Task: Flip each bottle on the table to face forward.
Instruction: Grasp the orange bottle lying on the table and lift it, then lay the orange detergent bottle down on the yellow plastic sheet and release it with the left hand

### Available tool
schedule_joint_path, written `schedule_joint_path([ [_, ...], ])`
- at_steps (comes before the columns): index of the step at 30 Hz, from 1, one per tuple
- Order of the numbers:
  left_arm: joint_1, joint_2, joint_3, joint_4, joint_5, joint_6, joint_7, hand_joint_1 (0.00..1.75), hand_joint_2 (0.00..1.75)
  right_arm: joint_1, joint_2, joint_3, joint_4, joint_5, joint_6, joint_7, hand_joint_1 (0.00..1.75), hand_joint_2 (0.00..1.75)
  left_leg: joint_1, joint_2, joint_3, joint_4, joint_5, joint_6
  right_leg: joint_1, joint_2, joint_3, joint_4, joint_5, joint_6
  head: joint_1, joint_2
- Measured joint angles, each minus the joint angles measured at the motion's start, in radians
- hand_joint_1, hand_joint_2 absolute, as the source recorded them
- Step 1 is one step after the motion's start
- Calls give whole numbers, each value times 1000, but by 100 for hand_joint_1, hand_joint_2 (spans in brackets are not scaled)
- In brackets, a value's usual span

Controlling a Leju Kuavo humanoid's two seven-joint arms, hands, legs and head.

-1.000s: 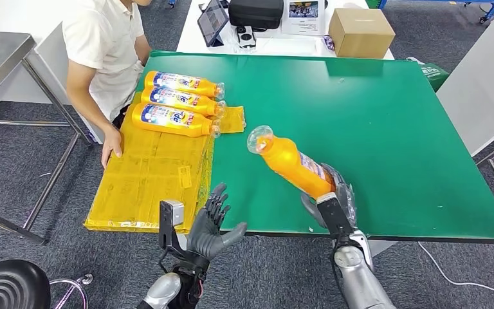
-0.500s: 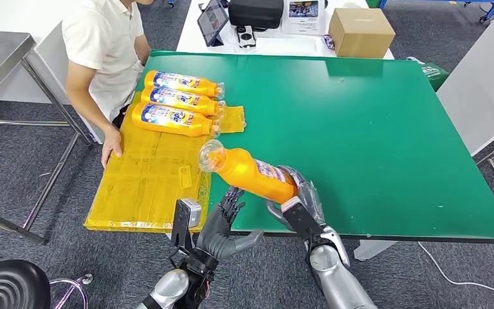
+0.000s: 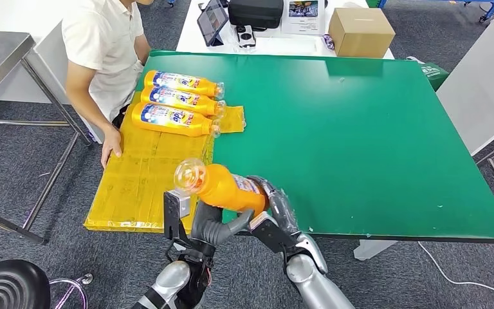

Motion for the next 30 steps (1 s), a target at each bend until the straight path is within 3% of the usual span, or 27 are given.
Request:
schedule_joint_path([
  [4,-8,-9,8,0,15,24,-18,0,175,6,4,32,-24,-13,-11,12,175,175,0,0,0,0,0,0,0,0,0,0,0,0,0,0],
  [9,-10,-12,13,-16,79,-11,3,2,175,7,4,56,-30,-35,-14,15,175,175,0,0,0,0,0,0,0,0,0,0,0,0,0,0],
  [13,-10,-12,17,-29,107,-44,14,175,175,5,4,65,-29,-45,-15,9,175,175,0,0,0,0,0,0,0,0,0,0,0,0,0,0],
  [20,-10,-11,20,-34,103,-51,3,175,175,-4,6,69,-25,-46,-14,2,175,175,0,0,0,0,0,0,0,0,0,0,0,0,0,0],
  [21,-10,-11,21,-34,103,-51,3,175,175,-4,6,69,-25,-46,-14,2,164,175,0,0,0,0,0,0,0,0,0,0,0,0,0,0],
  [24,-10,-11,26,-34,96,-50,-9,175,175,-6,6,74,-24,-48,-4,2,34,175,0,0,0,0,0,0,0,0,0,0,0,0,0,0],
  [25,-10,-11,28,-34,91,-49,-17,175,175,-7,6,78,-23,-50,7,4,1,175,0,0,0,0,0,0,0,0,0,0,0,0,0,0],
  [30,-10,-10,43,-41,83,-50,-35,175,175,-11,5,97,-17,-67,76,4,0,175,0,0,0,0,0,0,0,0,0,0,0,0,0,0],
])
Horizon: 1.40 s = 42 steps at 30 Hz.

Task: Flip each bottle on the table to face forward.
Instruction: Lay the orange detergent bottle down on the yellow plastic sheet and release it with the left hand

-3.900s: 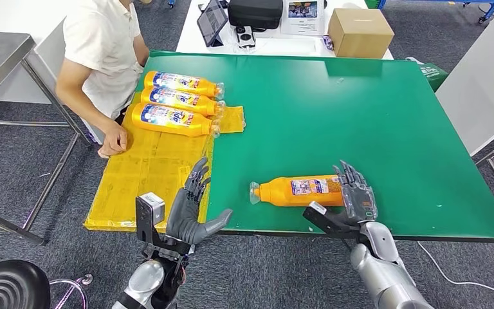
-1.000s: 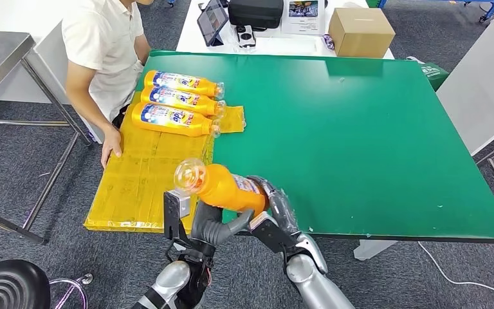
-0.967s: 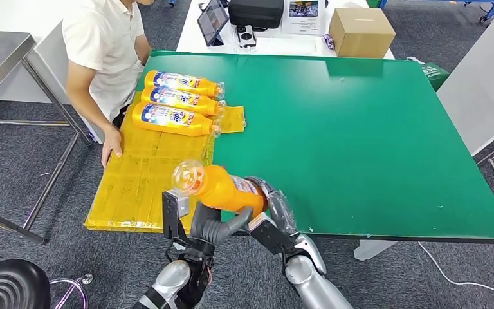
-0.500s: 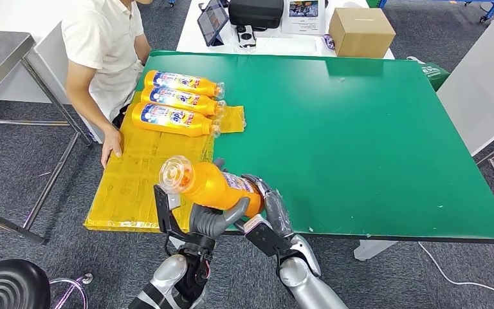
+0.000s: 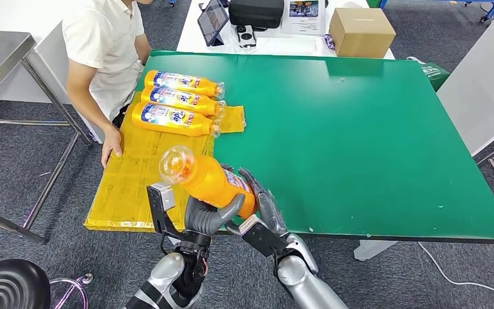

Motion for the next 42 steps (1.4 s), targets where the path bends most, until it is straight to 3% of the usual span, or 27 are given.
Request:
schedule_joint_path([
  [1,0,0,4,-3,2,-1,-1,175,175,-1,0,3,2,-3,9,-3,0,175,0,0,0,0,0,0,0,0,0,0,0,0,0,0],
  [5,7,0,20,-18,2,-9,-10,175,175,-12,0,16,10,-9,32,-12,0,0,0,0,0,0,0,0,0,0,0,0,0,0,0,0],
  [12,6,18,26,-26,-137,38,-39,175,175,1,-1,23,12,-21,33,-31,0,0,0,0,0,0,0,0,0,0,-1,0,0,0,0,0],
  [20,0,34,27,-26,-157,40,-43,175,175,20,-2,22,7,-27,28,-37,0,0,0,0,0,0,0,0,0,0,-1,0,0,0,0,0],
  [22,2,39,32,-32,-164,36,-47,175,175,36,-1,16,-9,-42,-26,-50,0,0,0,0,0,0,0,0,0,0,-1,0,0,0,0,0],
  [24,4,51,43,-47,-217,61,-53,175,175,77,6,-4,-66,-93,-145,-65,0,0,0,0,-1,0,0,0,0,0,-1,0,0,0,0,0],
  [28,-2,100,62,-60,-446,127,-8,175,175,151,25,-84,-234,-235,-379,-73,0,0,0,0,-1,0,0,0,0,0,-2,0,0,0,0,0],
  [34,-3,138,102,-71,-498,30,55,175,175,209,53,-228,-366,-297,-390,-76,0,0,0,0,-1,0,0,0,0,0,-2,0,0,0,0,0],
  [42,-82,159,90,-29,-900,174,141,175,175,230,99,-302,-444,-320,-392,-76,0,0,0,0,-1,0,1,0,0,0,-2,0,0,0,0,0],
])
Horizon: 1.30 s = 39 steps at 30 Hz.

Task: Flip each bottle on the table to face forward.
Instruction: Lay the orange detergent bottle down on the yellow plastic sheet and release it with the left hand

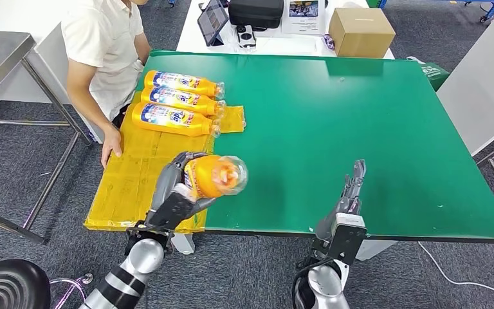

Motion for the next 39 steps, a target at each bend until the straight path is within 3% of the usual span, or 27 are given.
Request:
schedule_joint_path([
  [4,-73,21,-22,126,-249,21,128,175,175,-2,14,-20,-12,-3,24,0,0,0,0,0,0,0,0,0,0,0,0,0,0,0,0,0],
  [7,-121,35,-27,234,-349,20,178,175,175,-3,23,-31,-12,-2,38,0,0,0,0,0,0,0,1,-1,0,0,0,1,0,0,0,0],
  [14,-175,50,-41,355,-440,13,235,175,175,-5,34,-45,-13,0,47,0,0,0,0,0,0,0,1,-1,0,0,-1,1,0,0,0,0],
  [19,-240,55,-59,468,-567,-86,328,175,175,-5,41,-53,-13,-3,78,0,0,0,0,0,0,0,1,-1,0,0,-1,1,0,0,0,0],
  [28,-334,38,-64,625,-584,-153,364,175,175,-7,52,-65,-6,3,109,0,0,0,0,0,0,0,1,-2,0,0,0,1,0,0,0,0],
  [32,-370,26,-63,674,-609,-191,417,173,175,-16,57,-67,5,3,124,0,0,0,0,0,1,0,1,-2,0,0,0,1,0,0,0,0],
  [33,-380,22,-62,689,-618,-202,430,154,175,-19,59,-68,9,3,128,0,0,0,0,0,1,0,1,-2,0,0,1,1,0,0,0,0],
  [36,-400,13,-52,727,-616,-222,441,76,175,-24,65,-70,21,4,137,0,0,0,0,0,3,0,2,-2,0,0,3,2,0,0,0,0],
  [39,-410,4,-31,753,-587,-239,418,68,175,-26,68,-71,32,4,138,0,0,0,1,0,5,0,2,-2,0,0,4,2,0,0,0,0],
])
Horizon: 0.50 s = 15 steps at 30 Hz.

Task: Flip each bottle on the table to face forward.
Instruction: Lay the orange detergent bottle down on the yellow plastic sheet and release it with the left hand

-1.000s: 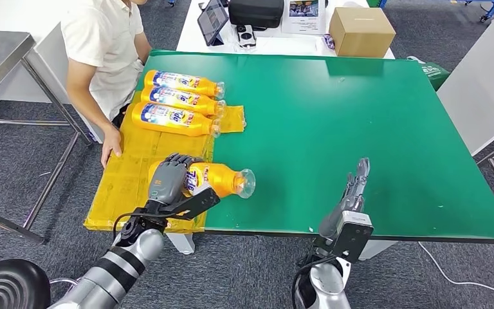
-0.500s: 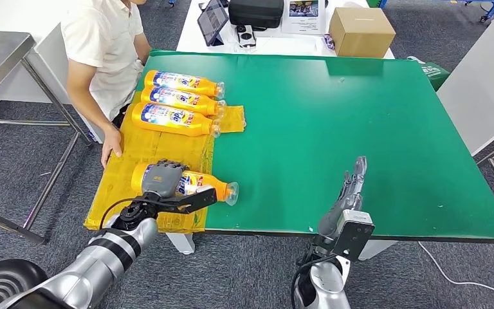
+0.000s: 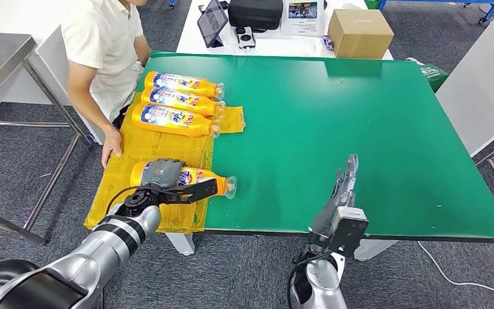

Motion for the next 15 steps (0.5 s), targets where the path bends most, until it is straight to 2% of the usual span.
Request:
schedule_joint_path([
  [2,-6,-4,11,12,9,-5,-10,68,175,0,1,0,6,0,0,0,0,0,0,0,1,0,0,0,0,0,1,0,0,0,0,0],
  [3,-9,-5,14,16,11,-6,-11,60,175,-1,1,-1,9,0,0,0,0,0,0,0,1,0,0,0,0,0,1,0,0,0,0,0],
  [6,-15,-8,22,28,17,-15,-20,10,175,-2,1,-1,16,0,0,0,0,0,0,0,2,0,0,0,0,0,2,0,0,0,0,0],
  [7,-16,-9,27,32,29,-28,-31,1,175,-2,1,-2,19,0,2,0,0,0,0,0,2,0,0,0,0,0,2,0,0,0,0,0],
  [10,-21,-10,52,37,95,-109,-114,0,175,-3,1,-3,26,0,14,0,0,0,0,-1,2,0,0,0,0,0,3,0,0,0,0,0],
  [14,-32,3,84,35,169,-233,-243,0,0,-3,1,-4,36,-1,24,0,0,0,0,-5,5,0,0,0,0,-3,7,0,-2,-1,0,0],
  [15,-34,10,87,32,181,-261,-266,0,0,-3,1,-4,38,-2,23,0,0,0,0,-5,5,0,0,0,0,-3,8,0,-2,-1,0,0],
])
